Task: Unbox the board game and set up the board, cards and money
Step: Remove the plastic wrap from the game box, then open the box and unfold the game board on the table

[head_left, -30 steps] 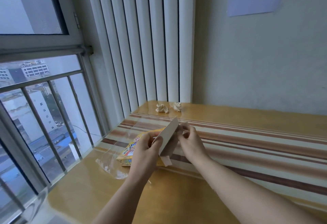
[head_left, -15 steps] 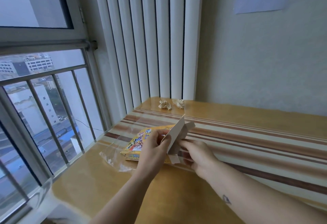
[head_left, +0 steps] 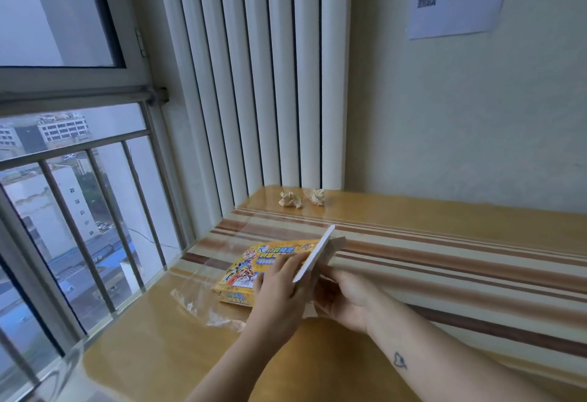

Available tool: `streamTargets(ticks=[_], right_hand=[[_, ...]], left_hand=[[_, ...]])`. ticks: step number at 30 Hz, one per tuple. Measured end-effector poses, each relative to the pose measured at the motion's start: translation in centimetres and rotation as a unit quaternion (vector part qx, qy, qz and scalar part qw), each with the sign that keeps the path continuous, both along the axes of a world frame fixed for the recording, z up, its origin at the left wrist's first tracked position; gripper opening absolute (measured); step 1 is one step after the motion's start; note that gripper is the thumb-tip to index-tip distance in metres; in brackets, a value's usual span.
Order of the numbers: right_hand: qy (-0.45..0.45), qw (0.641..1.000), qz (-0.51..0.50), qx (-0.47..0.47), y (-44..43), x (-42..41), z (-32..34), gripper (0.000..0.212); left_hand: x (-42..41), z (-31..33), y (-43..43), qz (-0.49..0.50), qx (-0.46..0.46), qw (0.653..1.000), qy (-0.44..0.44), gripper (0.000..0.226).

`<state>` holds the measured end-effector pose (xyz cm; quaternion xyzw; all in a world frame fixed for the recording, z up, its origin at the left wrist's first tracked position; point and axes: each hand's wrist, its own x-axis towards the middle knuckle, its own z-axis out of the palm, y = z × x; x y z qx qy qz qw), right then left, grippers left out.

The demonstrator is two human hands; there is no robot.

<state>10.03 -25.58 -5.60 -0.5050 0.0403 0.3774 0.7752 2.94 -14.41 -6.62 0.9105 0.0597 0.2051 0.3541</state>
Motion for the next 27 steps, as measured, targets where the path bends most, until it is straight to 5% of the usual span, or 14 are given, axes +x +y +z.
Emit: streamTargets(ticks=[7, 13, 19, 27], right_hand=[[0.013, 0.998, -0.041, 0.055, -1.9, 0.3, -0.8, 0.017], [0.021, 0.993, -0.055, 0.1, -5.7, 0.2, -0.9, 0.021], [0.023, 0.988, -0.125, 0.088, -8.3, -0.4, -1.0, 0.014], [-0.06, 0.98, -0.191, -0.003, -6.0, -1.4, -1.0, 0.043]], left_hand=[[1.0, -0.5, -0.2, 0.024, 0.054, 0.996, 0.064, 0.037], [2.7, -1.6, 0.3, 0.033, -0.015, 0.997, 0.063, 0.034], [3.4, -2.1, -0.7, 0.041, -0.027, 0.997, 0.059, 0.033], [2.6, -1.5, -3.9, 0.056, 0.004, 0.998, 0.004, 0.037]])
